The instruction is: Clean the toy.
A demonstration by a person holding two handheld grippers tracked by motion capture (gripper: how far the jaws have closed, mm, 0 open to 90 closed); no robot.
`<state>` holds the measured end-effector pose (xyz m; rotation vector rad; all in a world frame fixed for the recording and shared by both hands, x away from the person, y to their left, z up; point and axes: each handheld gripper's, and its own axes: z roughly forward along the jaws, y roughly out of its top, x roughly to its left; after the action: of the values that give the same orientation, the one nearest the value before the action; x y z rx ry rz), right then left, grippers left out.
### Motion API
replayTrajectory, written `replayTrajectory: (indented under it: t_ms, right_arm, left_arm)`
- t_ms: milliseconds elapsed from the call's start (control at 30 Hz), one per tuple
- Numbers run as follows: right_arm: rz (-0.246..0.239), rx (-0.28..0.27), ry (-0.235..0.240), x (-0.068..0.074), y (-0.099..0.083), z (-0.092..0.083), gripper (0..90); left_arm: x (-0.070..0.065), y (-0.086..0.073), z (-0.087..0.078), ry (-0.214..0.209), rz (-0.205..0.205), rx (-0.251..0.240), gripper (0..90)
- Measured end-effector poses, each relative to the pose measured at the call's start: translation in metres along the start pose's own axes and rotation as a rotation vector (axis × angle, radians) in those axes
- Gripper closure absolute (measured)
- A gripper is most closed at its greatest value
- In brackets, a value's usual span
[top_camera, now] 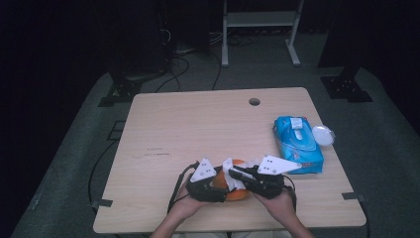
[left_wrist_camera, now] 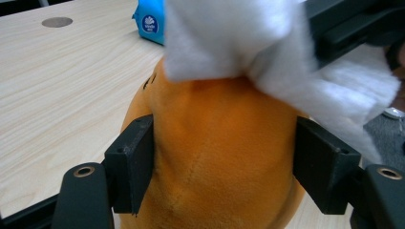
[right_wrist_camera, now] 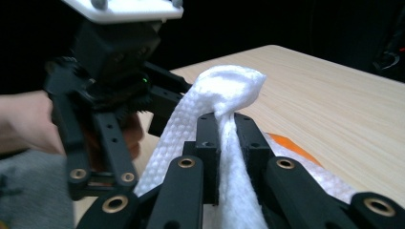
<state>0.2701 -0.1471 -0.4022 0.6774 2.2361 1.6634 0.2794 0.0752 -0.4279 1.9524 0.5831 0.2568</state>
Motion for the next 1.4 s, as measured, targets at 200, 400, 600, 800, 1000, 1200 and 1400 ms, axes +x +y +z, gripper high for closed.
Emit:
replayTrajectory:
  t_ms: [200,400,600,800,1000,1200,1400]
  right_arm:
    - [0.095,0.0,-0.101,-0.029,-0.009,-0.014,81.0]
    - [0.098,0.008,-0.083,-0.03,-0.011,-0.016,81.1]
    - [-0.003,0.023,0.034,0.006,0.001,-0.003,81.2]
    - [0.022,0.034,-0.044,-0.008,-0.002,-0.002,81.5]
    - [0.112,0.026,-0.114,-0.033,-0.011,-0.015,81.4]
    - [0.112,0.015,0.01,-0.02,-0.006,-0.011,81.4]
    - [0.154,0.036,-0.031,-0.037,-0.015,-0.011,81.4]
  left_arm:
    - [-0.002,0.001,-0.003,-0.07,0.054,0.008,26.5]
    - [0.004,-0.001,-0.003,-0.062,0.055,-0.001,15.5]
    - [-0.005,-0.001,0.006,-0.011,0.063,-0.005,28.5]
    - [-0.005,-0.003,0.003,-0.025,0.079,-0.005,32.4]
    - [-0.005,-0.004,0.002,-0.061,0.083,-0.003,25.6]
    - [-0.006,-0.007,0.007,-0.076,0.08,0.029,13.5]
    - [-0.006,-0.004,0.001,-0.06,0.114,0.044,29.8]
